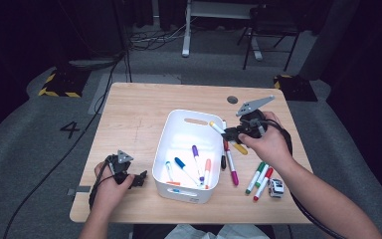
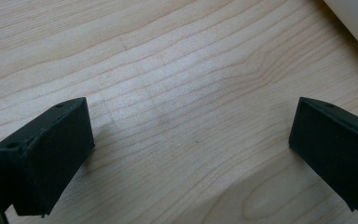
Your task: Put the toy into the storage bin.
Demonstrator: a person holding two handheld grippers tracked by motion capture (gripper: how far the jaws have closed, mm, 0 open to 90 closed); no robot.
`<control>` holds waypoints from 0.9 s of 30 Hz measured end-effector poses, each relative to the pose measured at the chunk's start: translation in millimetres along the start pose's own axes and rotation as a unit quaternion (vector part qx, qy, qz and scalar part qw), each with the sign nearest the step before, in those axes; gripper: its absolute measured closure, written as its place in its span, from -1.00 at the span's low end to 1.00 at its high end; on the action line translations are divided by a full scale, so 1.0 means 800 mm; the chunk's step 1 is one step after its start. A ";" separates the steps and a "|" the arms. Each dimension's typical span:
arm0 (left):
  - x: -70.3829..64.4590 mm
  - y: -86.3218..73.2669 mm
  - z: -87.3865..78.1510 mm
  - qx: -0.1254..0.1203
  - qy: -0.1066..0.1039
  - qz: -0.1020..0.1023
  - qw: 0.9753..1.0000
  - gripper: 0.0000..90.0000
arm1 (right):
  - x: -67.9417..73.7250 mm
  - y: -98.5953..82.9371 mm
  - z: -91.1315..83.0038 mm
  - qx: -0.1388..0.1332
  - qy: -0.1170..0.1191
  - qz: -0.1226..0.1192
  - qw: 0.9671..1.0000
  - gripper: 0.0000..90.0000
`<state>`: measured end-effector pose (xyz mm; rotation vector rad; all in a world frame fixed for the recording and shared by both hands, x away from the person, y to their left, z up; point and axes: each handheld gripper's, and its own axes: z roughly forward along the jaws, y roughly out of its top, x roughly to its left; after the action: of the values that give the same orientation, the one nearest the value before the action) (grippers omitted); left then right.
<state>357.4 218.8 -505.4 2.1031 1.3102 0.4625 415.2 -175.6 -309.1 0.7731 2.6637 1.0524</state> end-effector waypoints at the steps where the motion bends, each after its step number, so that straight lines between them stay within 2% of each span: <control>1: 0.000 0.000 0.000 0.000 0.000 -0.001 1.000 -1.00 | 0.001 0.002 0.002 0.001 -0.001 -0.003 1.000 0.70; 11: 0.000 0.000 0.000 -0.001 0.000 0.000 1.000 -1.00 | 0.016 0.030 0.023 -0.005 0.016 -0.026 1.000 0.70; 19: 0.000 0.000 0.000 -0.001 0.000 0.000 1.000 -1.00 | 0.022 0.046 0.041 -0.007 0.026 -0.023 0.999 0.70; 27: 0.000 0.000 0.000 0.000 -0.001 -0.001 1.000 -1.00 | 0.026 0.055 0.058 -0.007 0.026 -0.034 0.999 0.70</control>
<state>357.4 218.7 -505.4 2.1015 1.3109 0.4594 430.9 -110.4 -312.4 0.6563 2.7027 1.0864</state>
